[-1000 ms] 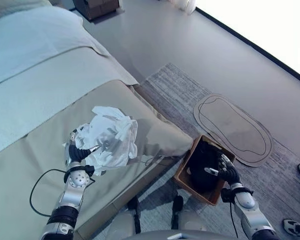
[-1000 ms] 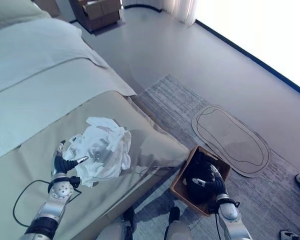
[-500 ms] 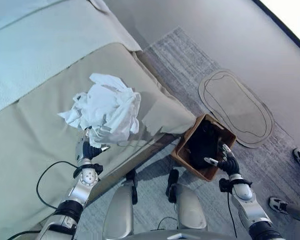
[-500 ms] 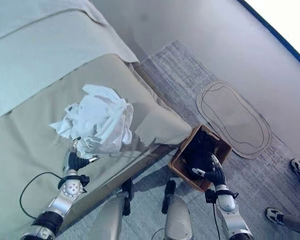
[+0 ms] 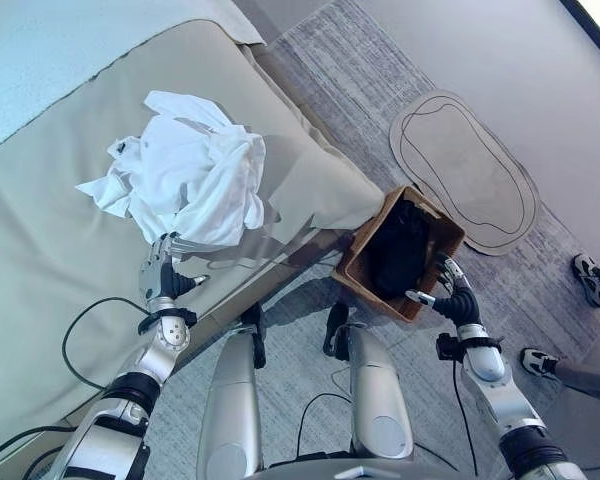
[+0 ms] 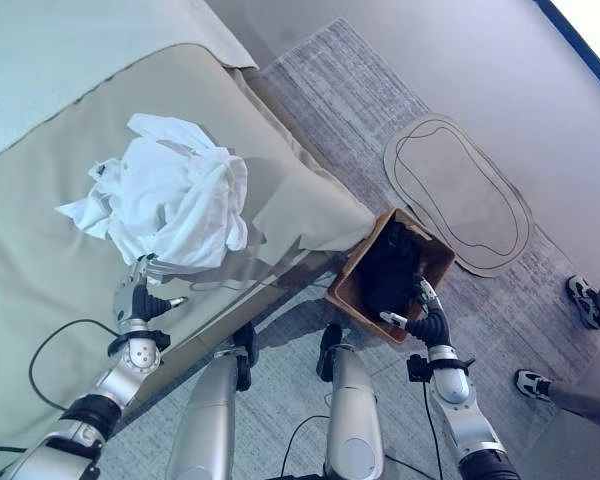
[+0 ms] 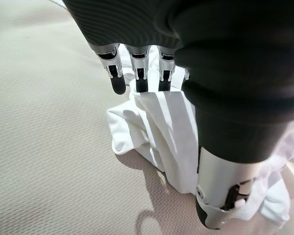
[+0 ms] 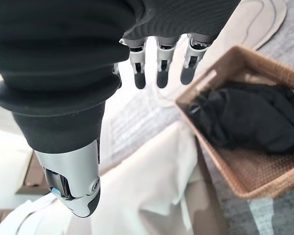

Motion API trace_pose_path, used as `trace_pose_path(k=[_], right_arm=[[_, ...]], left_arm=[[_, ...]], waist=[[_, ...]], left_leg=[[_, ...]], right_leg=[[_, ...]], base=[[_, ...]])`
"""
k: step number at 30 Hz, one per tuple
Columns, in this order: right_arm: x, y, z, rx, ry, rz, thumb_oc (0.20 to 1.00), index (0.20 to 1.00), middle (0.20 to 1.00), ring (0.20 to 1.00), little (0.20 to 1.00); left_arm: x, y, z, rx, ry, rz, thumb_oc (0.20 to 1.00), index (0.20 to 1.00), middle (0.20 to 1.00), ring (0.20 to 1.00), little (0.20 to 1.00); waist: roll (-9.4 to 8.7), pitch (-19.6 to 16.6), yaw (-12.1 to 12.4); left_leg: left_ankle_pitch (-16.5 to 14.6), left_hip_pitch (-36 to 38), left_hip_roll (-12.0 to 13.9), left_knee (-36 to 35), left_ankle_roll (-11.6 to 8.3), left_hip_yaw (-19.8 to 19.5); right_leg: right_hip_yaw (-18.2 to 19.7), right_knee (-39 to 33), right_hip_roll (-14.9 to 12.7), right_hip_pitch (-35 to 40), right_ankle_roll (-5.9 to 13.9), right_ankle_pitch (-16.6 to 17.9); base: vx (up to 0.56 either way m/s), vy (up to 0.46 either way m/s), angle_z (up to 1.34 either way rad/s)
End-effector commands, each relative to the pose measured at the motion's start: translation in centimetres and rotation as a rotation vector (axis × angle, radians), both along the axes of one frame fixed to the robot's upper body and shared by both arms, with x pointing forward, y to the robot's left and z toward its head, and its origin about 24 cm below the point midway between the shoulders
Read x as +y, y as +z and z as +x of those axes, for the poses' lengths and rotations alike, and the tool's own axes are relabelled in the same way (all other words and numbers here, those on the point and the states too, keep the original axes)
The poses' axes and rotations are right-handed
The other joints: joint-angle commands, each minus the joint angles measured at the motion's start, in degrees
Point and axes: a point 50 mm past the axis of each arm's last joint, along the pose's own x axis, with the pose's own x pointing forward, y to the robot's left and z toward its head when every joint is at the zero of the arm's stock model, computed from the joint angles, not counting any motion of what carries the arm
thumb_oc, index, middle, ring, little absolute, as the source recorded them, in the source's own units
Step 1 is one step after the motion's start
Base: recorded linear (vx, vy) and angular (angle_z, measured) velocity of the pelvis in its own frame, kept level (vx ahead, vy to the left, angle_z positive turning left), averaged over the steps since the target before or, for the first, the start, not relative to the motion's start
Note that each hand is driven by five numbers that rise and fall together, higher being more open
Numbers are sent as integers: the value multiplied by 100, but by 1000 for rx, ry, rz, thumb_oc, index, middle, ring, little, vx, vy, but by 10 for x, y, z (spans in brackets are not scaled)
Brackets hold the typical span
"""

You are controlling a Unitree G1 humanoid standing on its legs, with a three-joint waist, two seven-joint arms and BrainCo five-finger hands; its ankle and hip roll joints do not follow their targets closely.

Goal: Pick up clothes into the bucket

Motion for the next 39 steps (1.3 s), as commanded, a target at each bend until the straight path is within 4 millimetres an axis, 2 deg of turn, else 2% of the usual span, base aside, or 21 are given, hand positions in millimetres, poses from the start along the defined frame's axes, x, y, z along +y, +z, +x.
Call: trace_pose_path(k=[1,8,9,11,12,14,15,16,26,32,39], right_arm=[[-3,17,-3,-98,14,-10,1000,1000,1000,1000,1000],[-5,16,-1,-90,-3,-9,1000,1000,1000,1000,1000],[-5,17,0,-94,-8,-8,1000,1000,1000,1000,1000],[-6,18,1,-99,-9,-5,1000,1000,1000,1000,1000],[-7,19,1,-102,-9,-7,1000,1000,1000,1000,1000],[-7,21,2,-109,-8,-9,1000,1000,1000,1000,1000],[-7,21,2,-112,-6,-8,1000,1000,1000,1000,1000],[-9,23,3,-120,-9,-10,1000,1000,1000,1000,1000],[-11,16,2,-90,-38,-4,1000,1000,1000,1000,1000],[-9,11,2,-68,-40,-2,1000,1000,1000,1000,1000],[-10,6,2,-49,-55,-21,1000,1000,1000,1000,1000]], left_arm=[[5,9,6,-19,-8,97,1000,1000,1000,1000,1000],[-3,13,15,-31,-12,54,1000,1000,1000,1000,1000],[-4,15,17,-33,-13,49,846,846,846,846,846],[-4,13,19,-18,-5,47,338,338,338,338,338],[-3,12,19,-10,2,42,216,216,216,216,216],[-3,13,21,-7,7,43,200,200,200,200,200],[-2,13,21,-2,10,39,200,200,200,200,200],[-1,14,21,-7,12,34,200,200,200,200,200],[-5,2,12,29,-14,12,200,200,200,200,200],[-11,-1,1,2,-67,-20,200,200,200,200,200],[-19,15,-9,-86,-164,-40,200,200,200,200,200]], waist=[[-13,-516,-166],[33,-590,-263],[48,-627,-289],[56,-671,-322],[57,-690,-339],[64,-714,-358],[83,-733,-357],[68,-751,-394],[121,-828,-317],[165,-842,-151],[291,-980,46]], left_leg=[[-330,-203,211,474,-57,-214],[-372,-253,235,521,-34,-171],[-375,-293,237,530,-35,-171],[-375,-347,239,544,-33,-173],[-374,-383,246,561,-33,-171],[-382,-424,246,584,-28,-172],[-575,-378,286,650,-68,-206],[-397,-493,254,640,-28,-168],[-409,-154,246,458,-24,-138],[-338,599,201,-23,-42,-150],[-73,1506,187,-866,-105,-212]], right_leg=[[254,-840,-239,-145,316,1198],[337,-751,-237,-284,320,1185],[358,-756,-234,-325,329,1196],[365,-750,-234,-373,329,1202],[372,-738,-226,-402,326,1204],[384,-704,-214,-456,320,1195],[426,-602,-173,-445,377,1025],[402,-661,-209,-529,316,1185],[369,-779,-231,-231,353,1194],[265,-1195,-273,528,424,1274],[21,-1918,-307,1495,518,1448]], base=[[-34,26,-8],[-3,21,-7],[-5,19,-6],[-8,21,-7],[-6,14,-4],[37,1,0],[-8,31,-1],[0,0,0],[17,8,-1],[80,-16,-4],[103,-28,6]])
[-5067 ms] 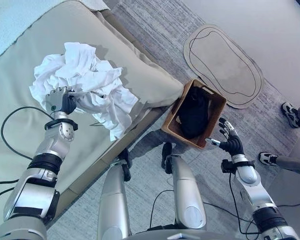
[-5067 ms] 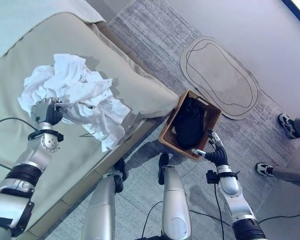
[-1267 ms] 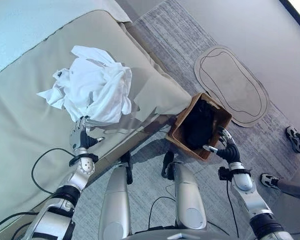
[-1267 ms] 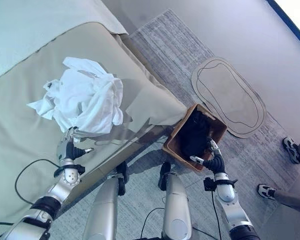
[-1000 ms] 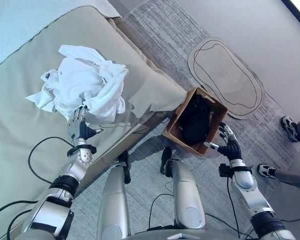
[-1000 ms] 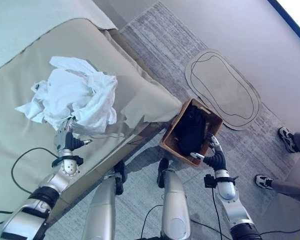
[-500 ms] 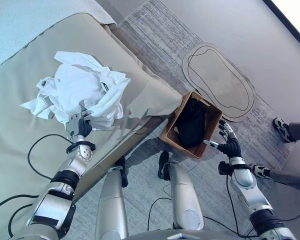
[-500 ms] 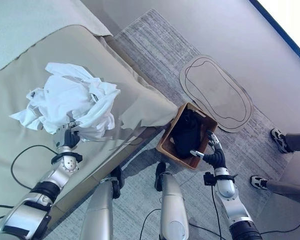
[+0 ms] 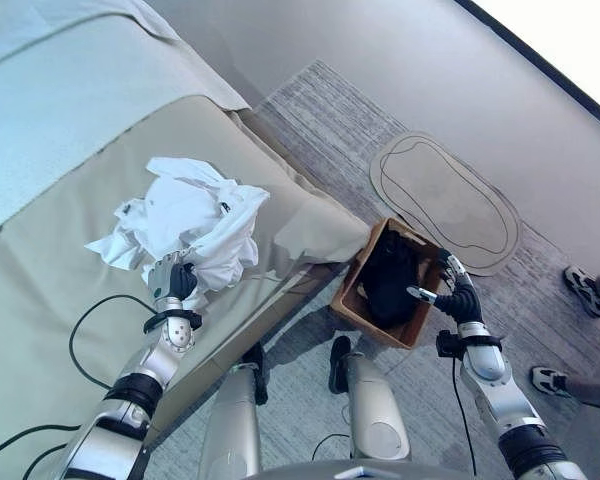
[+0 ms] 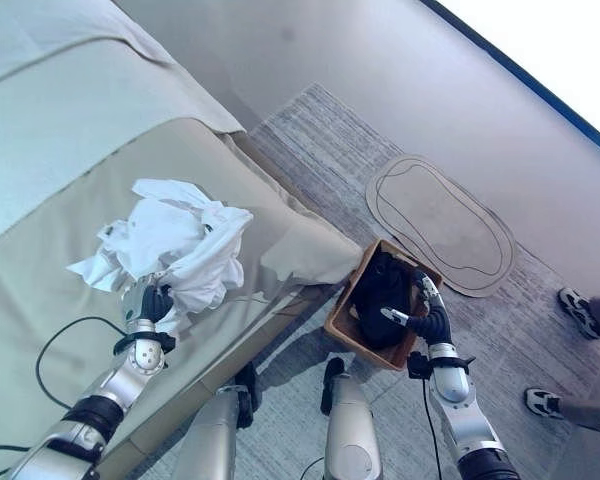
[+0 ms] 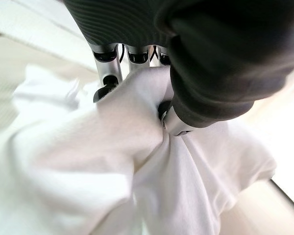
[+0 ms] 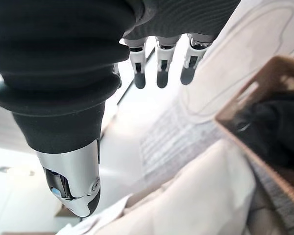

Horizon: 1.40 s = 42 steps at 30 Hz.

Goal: Pick up clothes into the bucket

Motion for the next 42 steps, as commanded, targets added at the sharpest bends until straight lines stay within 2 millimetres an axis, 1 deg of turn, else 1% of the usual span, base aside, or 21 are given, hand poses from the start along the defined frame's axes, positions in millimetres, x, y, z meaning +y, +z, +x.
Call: trace_pose_path(k=[1,5,8,11,12,14,16,17,18,20,21,22,23,27,28,29,30,31,32,33,42], right_arm=[[-7,10,4,-53,-21,-40,1000,1000,1000,1000,1000],[1,0,8,9,32,-99,1000,1000,1000,1000,1000],[10,1,12,14,95,-165,1000,1000,1000,1000,1000],[22,8,22,-1,209,-314,1000,1000,1000,1000,1000],[23,8,22,0,210,-315,1000,1000,1000,1000,1000],[31,20,32,-30,302,-440,1000,1000,1000,1000,1000],[34,22,34,-36,326,-456,1000,1000,1000,1000,1000],[42,31,39,-70,376,-486,1000,1000,1000,1000,1000],[42,32,39,-70,377,-486,1000,1000,1000,1000,1000],[56,46,43,-129,438,-456,1000,1000,1000,1000,1000],[56,46,43,-129,439,-455,1000,1000,1000,1000,1000],[67,58,45,-181,492,-442,1000,1000,1000,1000,1000],[66,59,45,-181,492,-442,1000,1000,1000,1000,1000],[95,78,47,-260,615,-357,1000,1000,1000,1000,1000],[95,78,47,-261,615,-357,1000,1000,1000,1000,1000],[110,83,49,-282,658,-284,1000,1000,1000,1000,1000],[110,83,49,-282,658,-284,1000,1000,1000,1000,1000],[125,87,49,-296,704,-218,1000,1000,1000,1000,1000],[125,87,49,-296,704,-218,1000,1000,1000,1000,1000],[137,88,48,-299,752,-184,1000,1000,1000,1000,1000],[174,93,45,-307,853,-72,1000,1000,1000,1000,1000]], left_arm=[[1,23,3,-118,-62,-16,200,200,200,200,200],[-13,45,-4,-214,-169,-100,200,200,200,200,200],[-19,54,-6,-245,-215,-130,200,200,200,200,200],[-30,81,-7,-319,-322,-143,200,200,200,200,200],[-29,81,-8,-318,-321,-143,200,200,200,200,200],[-35,104,-9,-377,-408,-157,200,200,200,200,200],[-36,113,-10,-399,-430,-158,200,200,200,200,200],[-38,128,-12,-444,-465,-167,200,200,200,200,200],[-37,128,-13,-443,-465,-168,200,200,200,200,200],[-39,149,-16,-518,-511,-223,200,200,200,200,200],[-39,149,-17,-517,-511,-224,200,200,200,200,200],[-42,162,-18,-564,-550,-245,200,200,200,200,200],[-42,163,-18,-563,-550,-246,200,200,200,200,200],[-61,186,-18,-601,-712,-341,200,200,200,200,200],[-61,186,-18,-601,-713,-342,200,200,200,200,200],[-70,189,-16,-596,-765,-391,200,200,200,200,200],[-70,189,-16,-596,-766,-391,200,200,200,200,200],[-79,192,-17,-589,-827,-435,200,200,200,200,200],[-79,192,-17,-589,-828,-436,200,200,200,200,200],[-85,191,-17,-578,-858,-469,200,200,200,200,200],[-116,188,-26,-492,-1046,-670,200,200,200,200,200]], waist=[[82,-337,65],[150,-545,256],[167,-657,322],[206,-877,459],[207,-874,451],[234,-1056,534],[245,-1103,551],[258,-1211,600],[258,-1206,600],[276,-1305,650],[276,-1299,650],[293,-1360,667],[293,-1355,669],[332,-1474,690],[333,-1466,691],[350,-1496,692],[350,-1493,693],[366,-1523,709],[364,-1518,707],[372,-1537,712],[398,-1573,721]], left_leg=[[-77,380,221,-276,-189,-445],[86,1050,212,-973,-227,-503],[218,1276,176,-1265,-243,-542],[354,1556,160,-1626,-273,-597],[363,1574,163,-1647,-275,-601],[448,1722,191,-1865,-320,-598],[480,1781,205,-1940,-341,-592],[481,1869,233,-1997,-357,-589],[482,1880,236,-2005,-358,-585],[464,2005,259,-2031,-364,-542],[463,2016,261,-2035,-365,-538],[456,2077,272,-2051,-376,-507],[455,2086,274,-2055,-377,-504],[438,2243,325,-2075,-398,-505],[437,2250,327,-2078,-399,-506],[433,2292,338,-2082,-405,-495],[433,2295,338,-2083,-405,-494],[439,2323,356,-2085,-411,-499],[438,2326,357,-2087,-412,-499],[436,2347,368,-2090,-415,-501],[431,2415,390,-2088,-419,-498]], right_leg=[[-53,-1256,-346,462,416,1342],[-311,-1757,-259,1143,476,1408],[-429,-1966,-222,1393,487,1460],[-594,-2294,-148,1719,496,1506],[-602,-2313,-143,1738,495,1513],[-691,-2541,-80,1912,500,1556],[-707,-2629,-45,1974,499,1584],[-722,-2748,-16,2056,495,1605],[-720,-2762,-11,2067,494,1611],[-707,-2867,19,2189,487,1629],[-704,-2874,23,2198,487,1632],[-694,-2899,44,2258,477,1617],[-692,-2902,46,2265,477,1617],[-705,-2918,79,2437,443,1564],[-706,-2920,81,2444,442,1563],[-700,-2927,98,2475,429,1549],[-699,-2927,98,2477,429,1549],[-697,-2927,109,2499,416,1532],[-696,-2927,111,2501,415,1531],[-685,-2939,123,2525,402,1519],[-696,-2949,156,2587,372,1506]], base=[[115,-33,16],[131,-47,17],[71,-42,17],[67,-44,14],[55,-41,14],[53,-50,12],[38,-37,4],[32,-32,5],[56,-60,3],[37,-42,-2],[33,-28,-7],[24,-17,-5],[35,-32,-5],[40,-38,-1],[40,-30,0],[0,0,0],[0,0,0],[0,0,0],[0,0,0],[0,0,0],[0,0,0]])
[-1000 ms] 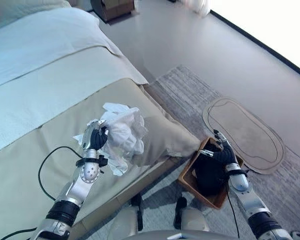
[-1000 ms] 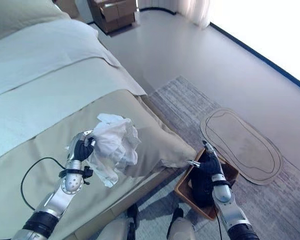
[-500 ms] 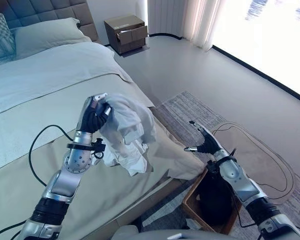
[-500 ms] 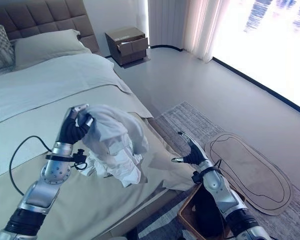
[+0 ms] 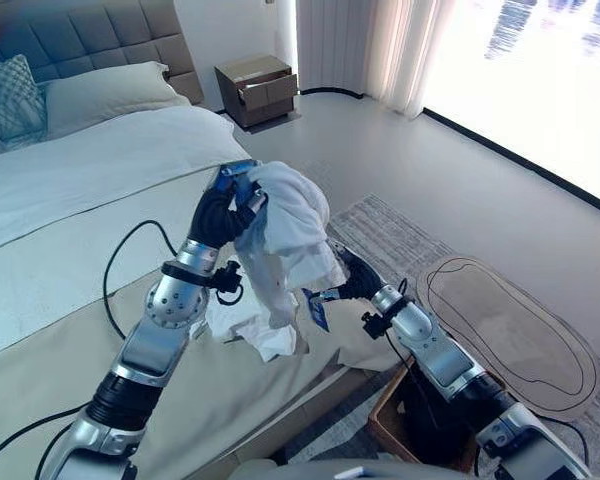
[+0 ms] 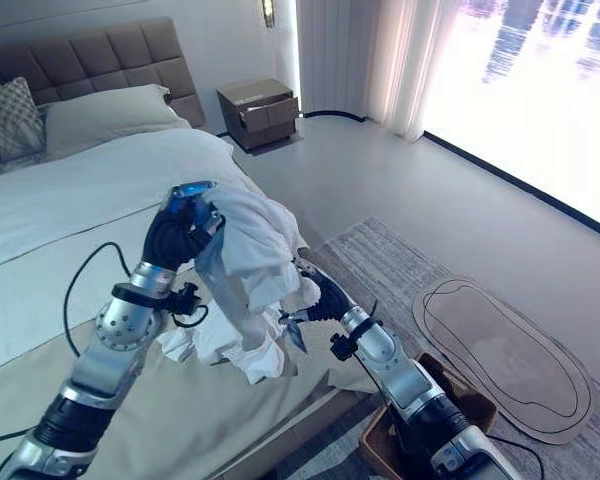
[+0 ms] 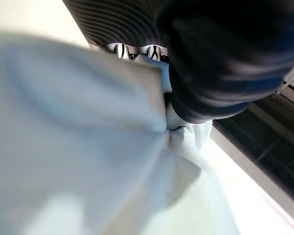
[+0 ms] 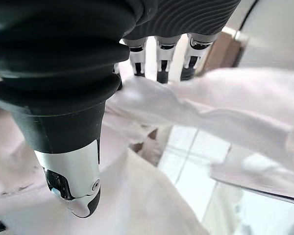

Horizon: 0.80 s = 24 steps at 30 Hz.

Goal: Pick up clothes into the bucket

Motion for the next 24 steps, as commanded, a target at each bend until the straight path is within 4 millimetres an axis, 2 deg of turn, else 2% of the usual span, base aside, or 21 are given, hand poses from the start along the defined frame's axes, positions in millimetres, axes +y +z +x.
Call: trace_pose_path(k=[1,7,15,16,17,18,24], right_arm=[[27,37,7,-125,87,98,1000,1000,1000,1000,1000],[33,41,5,-91,76,209,1000,1000,1000,1000,1000],[37,40,3,-41,69,292,1000,1000,1000,1000,1000],[39,40,3,-34,72,305,520,520,520,520,520],[40,39,2,-27,73,314,410,410,410,410,410],[41,38,2,-12,72,332,200,200,200,200,200],[37,32,1,21,47,358,200,200,200,200,200]], left_arm=[[-10,27,-4,-93,-114,-91,200,200,200,200,200],[-29,18,-6,-21,-214,-145,200,200,200,200,200],[-45,7,-3,67,-279,-191,200,200,200,200,200],[-48,7,-3,75,-290,-195,200,200,200,200,200],[-50,6,-3,80,-293,-198,200,200,200,200,200],[-51,5,-3,84,-295,-200,200,200,200,200,200],[-47,1,-3,95,-270,-194,200,200,200,200,200]], waist=[[-149,-233,86],[-133,-233,37],[-145,-219,3],[-147,-212,0],[-146,-210,-2],[-147,-209,-6],[-144,-221,-17]], left_leg=[[-155,77,314,-19,-195,-78],[-154,88,323,-4,-200,-86],[-164,99,330,14,-189,-88],[-167,97,332,16,-188,-86],[-170,95,331,20,-186,-85],[-172,95,327,25,-186,-87],[-192,100,323,55,-185,-85]], right_leg=[[154,-229,-437,-312,300,827],[152,-222,-422,-306,291,813],[145,-203,-415,-292,282,806],[146,-205,-414,-290,282,804],[149,-205,-415,-290,281,805],[150,-207,-416,-289,281,810],[150,-208,-420,-259,276,796]], base=[[0,0,0],[0,0,0],[0,0,0],[0,0,0],[0,0,0],[0,0,0],[0,0,0]])
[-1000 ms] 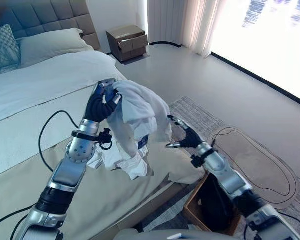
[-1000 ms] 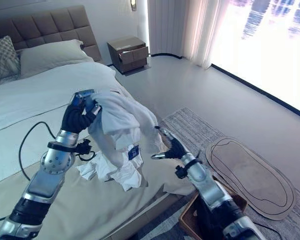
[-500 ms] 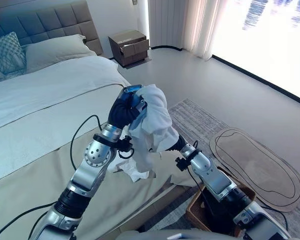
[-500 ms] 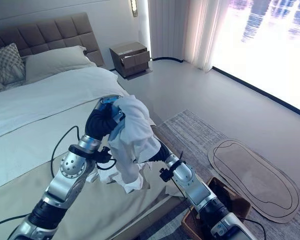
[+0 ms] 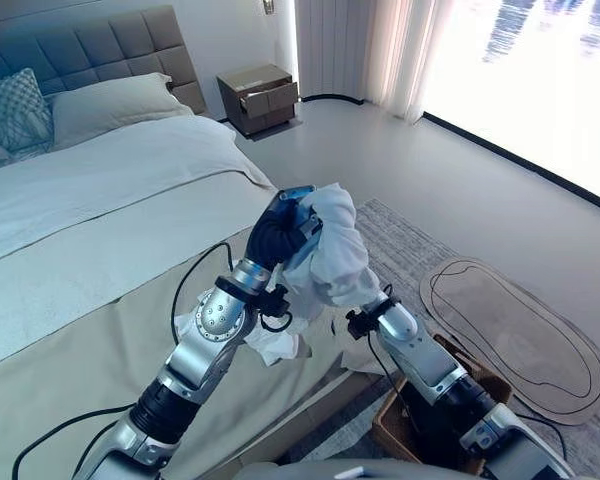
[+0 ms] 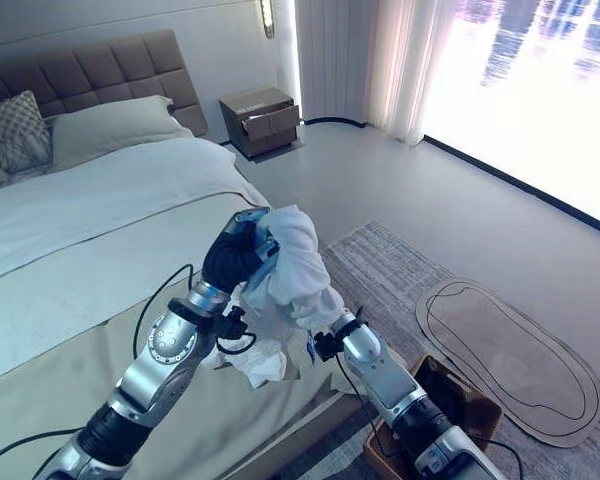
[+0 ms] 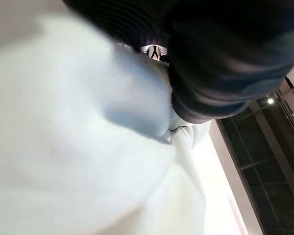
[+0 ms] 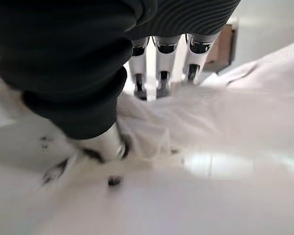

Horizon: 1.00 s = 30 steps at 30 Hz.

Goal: Pick up clothes into the bucket

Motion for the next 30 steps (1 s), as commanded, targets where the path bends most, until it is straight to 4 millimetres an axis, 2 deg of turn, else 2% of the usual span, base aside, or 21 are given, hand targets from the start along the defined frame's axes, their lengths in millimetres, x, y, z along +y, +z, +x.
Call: trace_pose_path(k=[1,8,10,11,13,14,15,16,18,19,20,21,22,24,26,30], right_arm=[[19,29,2,-87,45,147,200,200,200,200,200],[-3,19,-2,-54,-28,167,200,200,200,200,200],[-20,14,-3,-15,-99,231,200,200,200,200,200],[-20,13,-3,-14,-99,231,200,200,200,200,200],[-38,9,-6,-4,-177,267,200,200,200,200,200],[-46,9,-8,-7,-205,274,200,200,200,200,200],[-46,8,-8,-6,-206,274,200,200,200,200,200],[-52,7,-10,-6,-234,285,200,200,200,200,200],[-70,7,-13,-12,-318,328,200,200,200,200,200],[-70,7,-13,-12,-319,329,200,200,200,200,200],[-81,9,-15,-21,-374,391,200,200,200,200,200],[-81,8,-15,-21,-374,391,200,200,200,200,200],[-90,9,-16,-24,-424,463,200,200,200,200,200],[-98,11,-18,-40,-467,492,200,200,200,200,200],[-104,12,-19,-50,-498,500,200,200,200,200,200],[-113,11,-21,-54,-543,521,200,200,200,200,200]], left_arm=[[3,20,6,-87,0,-54,200,200,200,200,200],[13,16,6,-107,77,-13,200,200,200,200,200],[20,12,7,-112,135,15,200,200,200,200,200],[20,12,7,-112,135,15,200,200,200,200,200],[30,0,7,-75,190,26,200,200,200,200,200],[32,-7,6,-47,201,27,617,617,617,617,617],[32,-7,6,-47,200,27,896,896,896,896,896],[33,-14,6,-19,205,25,1000,1000,1000,1000,1000],[35,-37,5,83,195,30,1000,1000,1000,1000,1000],[34,-37,5,84,193,30,1000,1000,1000,1000,1000],[34,-53,2,163,173,16,1000,1000,1000,1000,1000],[34,-53,2,163,171,16,1000,1000,1000,1000,1000],[32,-69,-1,233,154,25,1000,1000,1000,1000,1000],[29,-89,-4,315,145,60,1000,1000,1000,1000,1000],[26,-101,-5,355,136,107,1000,1000,1000,1000,1000],[27,-109,-7,371,134,165,1000,1000,1000,1000,1000]], waist=[[-238,-165,-2],[-254,-176,-33],[-258,-169,-64],[-258,-173,-61],[-265,-165,-100],[-270,-164,-118],[-268,-170,-113],[-270,-170,-127],[-281,-165,-169],[-281,-170,-164],[-288,-164,-199],[-288,-167,-195],[-288,-158,-218],[-291,-153,-245],[-285,-150,-263],[-275,-146,-304]], left_leg=[[-198,23,325,62,-184,-71],[-203,39,329,63,-187,-51],[-203,41,330,67,-187,-39],[-204,41,329,67,-187,-38],[-216,52,336,76,-180,-11],[-222,55,340,78,-177,-4],[-223,56,340,78,-177,-2],[-223,57,341,80,-178,7],[-228,60,343,85,-175,27],[-229,60,343,85,-175,28],[-231,58,343,91,-172,40],[-232,58,343,91,-173,41],[-236,52,343,98,-173,51],[-238,46,338,104,-168,64],[-242,39,343,111,-168,67],[-244,41,346,112,-169,88]], right_leg=[[148,-207,-427,-345,282,807],[156,-204,-427,-341,288,811],[167,-203,-424,-345,289,815],[168,-204,-424,-345,289,815],[190,-195,-425,-348,292,820],[204,-192,-425,-356,294,818],[205,-191,-425,-357,294,818],[212,-189,-422,-362,295,818],[235,-184,-418,-371,298,815],[236,-184,-418,-371,298,815],[252,-186,-413,-380,300,815],[253,-186,-413,-380,300,814],[268,-181,-415,-393,307,820],[290,-174,-414,-416,311,824],[302,-166,-416,-426,312,824],[322,-159,-412,-447,313,826]], base=[[0,0,0],[0,0,0],[0,0,0],[0,0,0],[-7,-5,-2],[-12,-6,-4],[-10,-7,-5],[-5,-10,-4],[-6,-13,-4],[-5,-11,-10],[-2,-6,-14],[-16,-12,-13],[-18,-8,-8],[-12,-6,-2],[-11,-7,-5],[-6,-4,-3]])
